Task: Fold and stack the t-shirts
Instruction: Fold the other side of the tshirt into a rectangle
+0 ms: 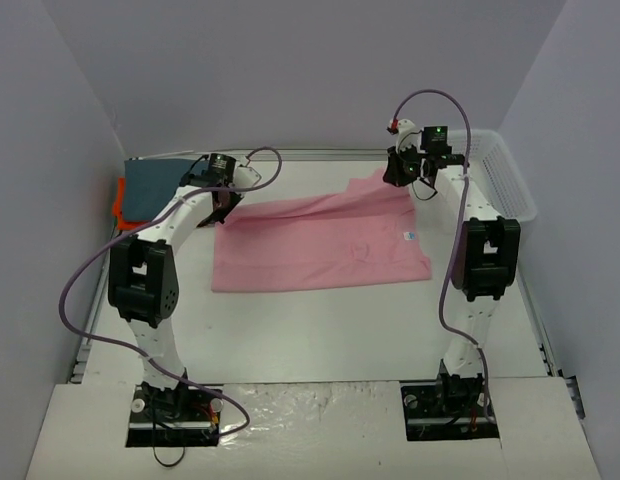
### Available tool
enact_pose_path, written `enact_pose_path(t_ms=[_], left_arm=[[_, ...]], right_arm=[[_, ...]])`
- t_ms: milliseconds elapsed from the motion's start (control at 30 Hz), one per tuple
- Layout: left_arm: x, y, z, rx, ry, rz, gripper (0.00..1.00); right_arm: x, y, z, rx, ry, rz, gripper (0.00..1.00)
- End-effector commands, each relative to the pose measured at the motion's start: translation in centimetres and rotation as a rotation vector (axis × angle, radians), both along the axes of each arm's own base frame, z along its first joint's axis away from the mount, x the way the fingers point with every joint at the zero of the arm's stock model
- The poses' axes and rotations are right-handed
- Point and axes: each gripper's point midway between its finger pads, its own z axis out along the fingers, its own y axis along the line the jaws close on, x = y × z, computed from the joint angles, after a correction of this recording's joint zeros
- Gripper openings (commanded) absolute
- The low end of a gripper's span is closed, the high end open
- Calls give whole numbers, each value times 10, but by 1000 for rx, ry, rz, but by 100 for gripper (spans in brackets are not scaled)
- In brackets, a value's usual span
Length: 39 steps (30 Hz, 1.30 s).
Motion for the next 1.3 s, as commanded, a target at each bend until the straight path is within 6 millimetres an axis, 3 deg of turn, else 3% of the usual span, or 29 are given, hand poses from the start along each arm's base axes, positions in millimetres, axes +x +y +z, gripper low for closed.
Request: enact_pose_path(t_ms=[0,300,933,1100,1133,1200,1267], left_arm=[[-3,2,27,-29,-68,-25,2],[-19,-4,16,-75,-34,-51,2],[-36,-9,-5,-109,32,-76,3],[-46,-9,-26,-99,82,-90,3],[-49,-10,-31,-91,96,-101,7],[-57,-8,-50,-49,145,-120,19],[-61,-5,-61,-7,171,-127,19]], right_arm=[[-19,-3,29,10,-39,20,0],[-53,-5,3,1,59,43,0],[-95,-13,-31,-27,179,47,0],[-107,-16,-49,-50,219,47,0],[-108,-18,-54,-55,230,47,9],[-112,-19,-63,-61,256,48,11],[-116,-20,-75,-65,284,52,13]])
